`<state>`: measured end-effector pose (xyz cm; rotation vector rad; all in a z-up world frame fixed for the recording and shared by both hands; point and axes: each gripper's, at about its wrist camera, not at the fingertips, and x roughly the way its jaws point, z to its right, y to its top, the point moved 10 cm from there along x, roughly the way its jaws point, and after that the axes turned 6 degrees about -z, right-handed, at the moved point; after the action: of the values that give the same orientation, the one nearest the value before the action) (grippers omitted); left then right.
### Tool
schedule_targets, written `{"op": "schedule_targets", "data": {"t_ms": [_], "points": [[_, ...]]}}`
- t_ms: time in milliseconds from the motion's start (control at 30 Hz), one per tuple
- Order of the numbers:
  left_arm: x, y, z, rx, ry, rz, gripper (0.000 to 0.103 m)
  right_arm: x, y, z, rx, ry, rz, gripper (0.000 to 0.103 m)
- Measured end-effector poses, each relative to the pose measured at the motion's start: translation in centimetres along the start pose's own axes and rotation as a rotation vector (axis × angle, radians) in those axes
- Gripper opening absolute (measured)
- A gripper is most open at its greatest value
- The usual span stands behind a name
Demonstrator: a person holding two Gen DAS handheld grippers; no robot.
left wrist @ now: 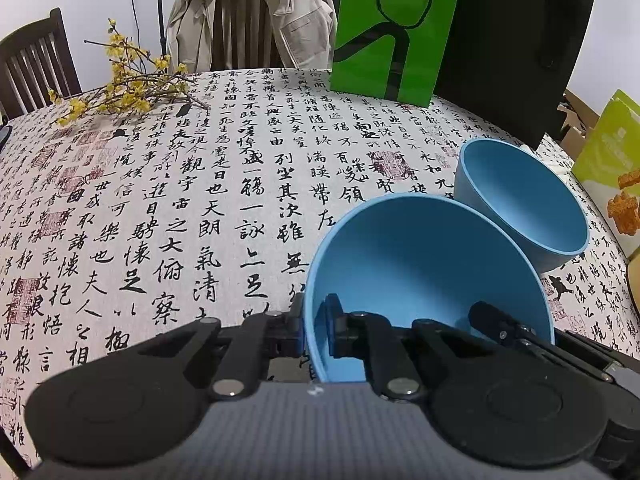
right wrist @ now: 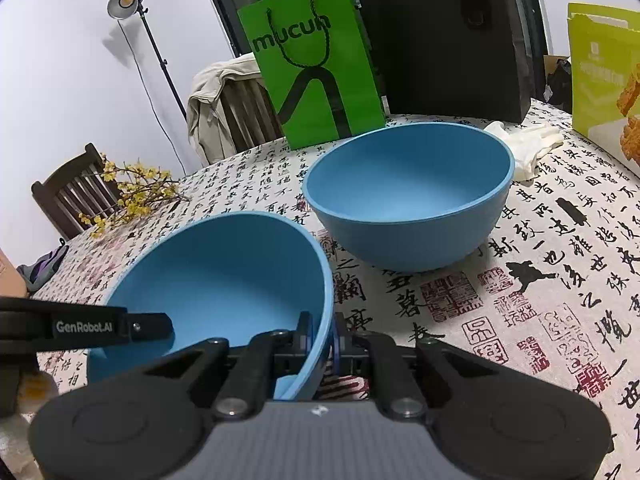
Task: Organize plates and bowls
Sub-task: 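Lift and carry the blue bowl toward the bowl by the vase with both grippers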
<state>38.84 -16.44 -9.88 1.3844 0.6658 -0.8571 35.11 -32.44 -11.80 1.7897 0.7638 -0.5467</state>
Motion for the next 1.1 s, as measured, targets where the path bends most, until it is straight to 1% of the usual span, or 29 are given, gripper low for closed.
{"op": "schedule_targets", "data": {"t_ms": [433,767,1100], "points": [[-1.2,0.1,-0.3,-0.022,-0.005,0.002,0.011,-1.1,0.7,-0.6,0.008,0.016,0.015,0.009],[-3.5,0.6,-0.8,-0.034,-0.013,0.025,0.011,-2.6,1.1,-1.8,-0.004,0.020,0.037,0.009],[-5.8,0.2,-1.9,-0.055,-0.026,0.048,0.011,-4.4,1.0,-3.5,-0.017,0.029,0.058,0.009]]}}
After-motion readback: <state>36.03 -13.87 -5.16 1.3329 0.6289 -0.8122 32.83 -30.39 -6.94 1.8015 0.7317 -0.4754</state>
